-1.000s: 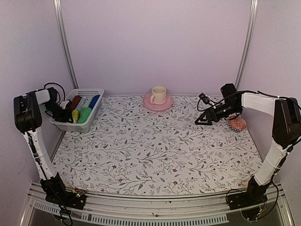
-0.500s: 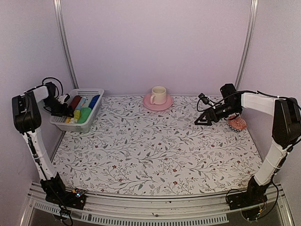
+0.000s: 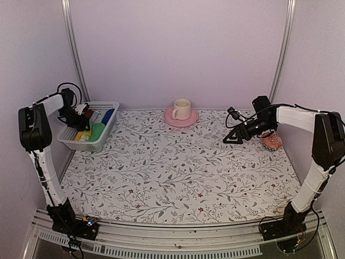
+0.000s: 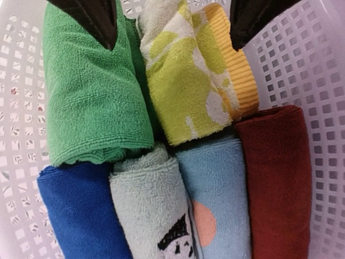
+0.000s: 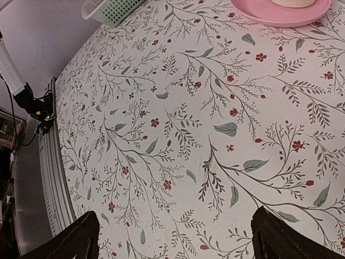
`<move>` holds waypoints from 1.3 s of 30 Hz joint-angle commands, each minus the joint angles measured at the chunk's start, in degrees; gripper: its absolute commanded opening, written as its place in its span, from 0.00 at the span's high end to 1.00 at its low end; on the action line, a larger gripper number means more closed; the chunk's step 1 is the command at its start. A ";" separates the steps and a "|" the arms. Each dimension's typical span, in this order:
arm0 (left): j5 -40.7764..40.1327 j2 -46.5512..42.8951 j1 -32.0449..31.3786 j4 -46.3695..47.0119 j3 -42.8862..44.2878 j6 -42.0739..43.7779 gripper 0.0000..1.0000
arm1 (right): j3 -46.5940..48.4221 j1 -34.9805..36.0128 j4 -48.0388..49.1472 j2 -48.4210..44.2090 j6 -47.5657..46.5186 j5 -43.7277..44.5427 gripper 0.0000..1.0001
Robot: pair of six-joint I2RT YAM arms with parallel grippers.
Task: Roll the towels
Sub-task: Adjust the towel in the storage box.
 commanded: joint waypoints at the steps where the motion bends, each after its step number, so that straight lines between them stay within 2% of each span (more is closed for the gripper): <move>1: -1.46 1.19 -0.18 -0.51 1.00 0.10 0.33 | 0.35 0.39 -0.28 -1.22 -0.88 0.46 0.01; 5: -2.57 1.71 -0.67 -0.53 1.14 0.05 0.39 | 0.35 0.39 -0.35 -1.11 -0.80 0.37 0.01; 13: -2.30 3.55 -1.66 -1.16 0.49 0.22 0.39 | 0.35 0.43 -0.33 -1.37 -0.80 0.66 0.01; 20: -2.54 3.96 -2.15 -1.15 0.36 0.30 0.43 | 0.39 0.38 -0.41 -1.30 -0.80 0.72 0.01; 29: 2.11 3.45 -2.40 -1.21 0.64 0.85 0.49 | 0.38 0.42 -0.40 -1.37 -0.80 0.72 0.01; 39: -1.18 4.84 -2.40 -1.01 0.60 0.20 0.57 | 0.44 0.43 -0.40 -1.47 -0.86 0.73 0.01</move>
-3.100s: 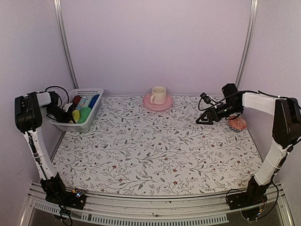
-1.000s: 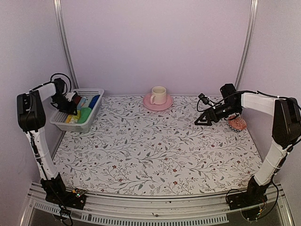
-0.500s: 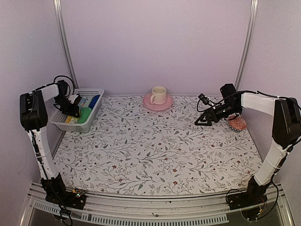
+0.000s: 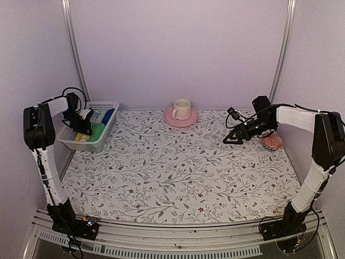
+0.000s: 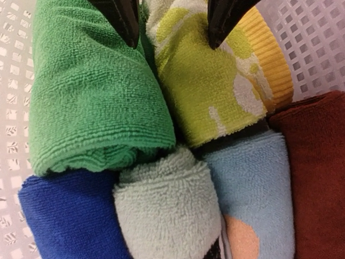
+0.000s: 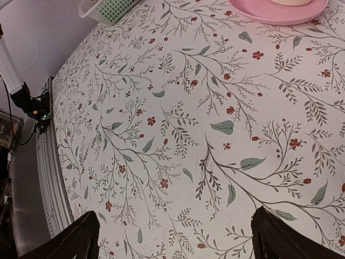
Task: Roll the towels
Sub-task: Adjust the towel in the storage box.
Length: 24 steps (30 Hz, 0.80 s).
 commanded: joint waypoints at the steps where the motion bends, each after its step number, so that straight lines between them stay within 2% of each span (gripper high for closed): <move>1: -1.69 0.65 -0.54 -0.55 0.79 -0.22 0.57 | 0.44 0.34 -0.25 -1.42 -0.71 -0.15 0.01; 10: -5.87 -4.52 -0.54 2.57 1.09 -0.93 0.58 | 0.54 0.43 -0.43 -1.28 -0.75 -0.61 0.01; 16: 2.67 -5.93 -1.34 2.66 -0.08 -0.14 0.60 | 0.53 0.43 -0.53 -1.33 -0.75 -0.53 0.01; 24: 3.89 -2.03 -2.40 0.07 -0.27 -0.31 0.66 | 0.45 0.43 -0.53 -1.90 -0.75 -0.69 0.01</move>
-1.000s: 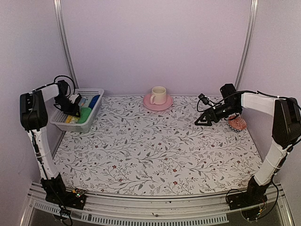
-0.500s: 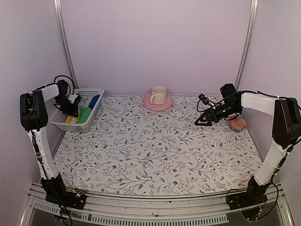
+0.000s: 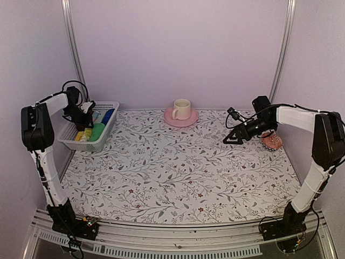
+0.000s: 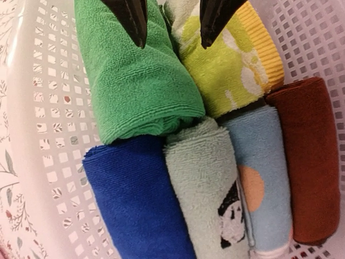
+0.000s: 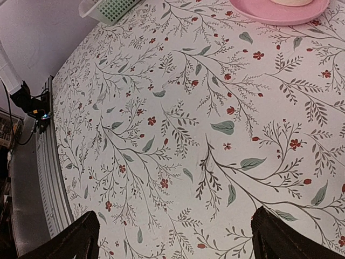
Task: Roll the towels
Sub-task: Adjust the towel in the storage box.
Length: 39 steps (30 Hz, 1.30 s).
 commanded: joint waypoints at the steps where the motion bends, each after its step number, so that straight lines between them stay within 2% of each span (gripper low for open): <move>1: 1.33 2.24 -0.58 -1.63 -0.25 0.22 0.66 | 0.49 0.36 -0.48 -1.92 -0.56 -0.70 0.01; 6: -2.41 2.77 -0.13 -1.67 0.10 -0.43 0.66 | 0.46 0.34 -0.52 -1.75 -0.64 -0.67 0.01; 27: -0.73 4.46 3.02 -1.47 -1.01 -1.12 0.65 | 0.53 0.36 -0.52 -1.72 -0.64 -0.02 0.01; 39: -8.75 5.54 3.42 -1.43 -1.85 -1.58 0.58 | 0.53 0.32 -0.50 -1.77 -0.72 0.18 0.01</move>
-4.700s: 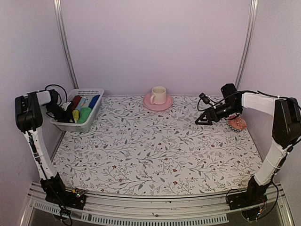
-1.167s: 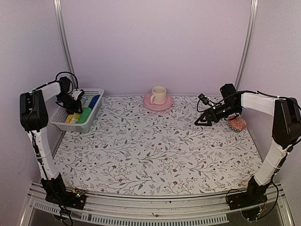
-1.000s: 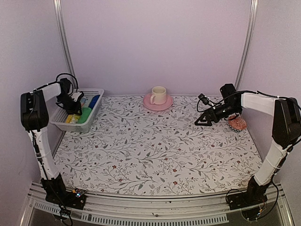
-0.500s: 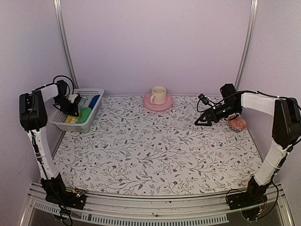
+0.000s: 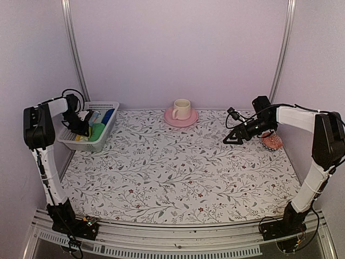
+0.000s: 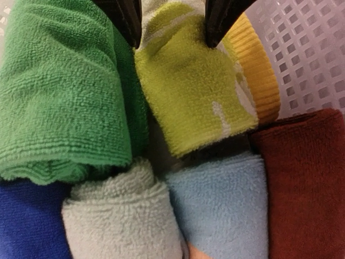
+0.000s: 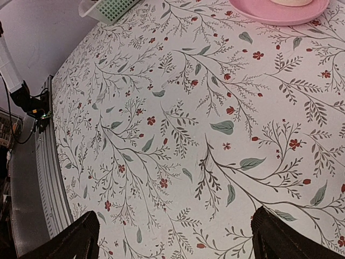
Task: Roll the towels
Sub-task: Adjust the towel in the storage box.
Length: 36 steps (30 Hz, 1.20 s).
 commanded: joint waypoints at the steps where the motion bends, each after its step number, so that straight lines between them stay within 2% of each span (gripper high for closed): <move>1: -2.60 1.17 0.82 -0.41 -1.15 -0.41 0.58 | 0.53 0.36 -0.50 -1.73 -0.53 0.05 0.01; 8: -2.62 1.78 1.02 -0.36 -1.94 -0.33 0.53 | 0.53 0.36 -0.53 -1.98 -0.53 -0.04 0.01; 16: -2.70 1.80 1.37 -0.36 -2.61 0.13 0.39 | 0.58 0.35 -0.61 -2.00 -0.71 -0.08 0.01; 19: -2.68 1.77 1.37 -0.35 -2.70 0.10 0.38 | 0.57 0.38 -0.70 -2.08 -0.71 -0.13 0.01; 21: -2.69 1.80 1.41 -0.36 -2.86 0.18 0.43 | 0.66 0.36 -0.70 -2.08 -0.71 -0.06 0.01; 25: -1.18 1.85 1.46 -0.43 -2.69 0.10 0.64 | 0.62 0.36 -0.70 -2.09 -0.71 -0.08 0.01; 31: 9.72 0.26 2.87 -0.67 -1.75 -0.19 0.87 | 0.62 0.36 -0.70 -2.06 -0.71 -0.12 0.01; 36: 19.73 -1.47 5.26 0.07 -3.07 -0.69 0.93 | 0.62 0.36 -0.73 -1.99 -0.71 -0.17 0.01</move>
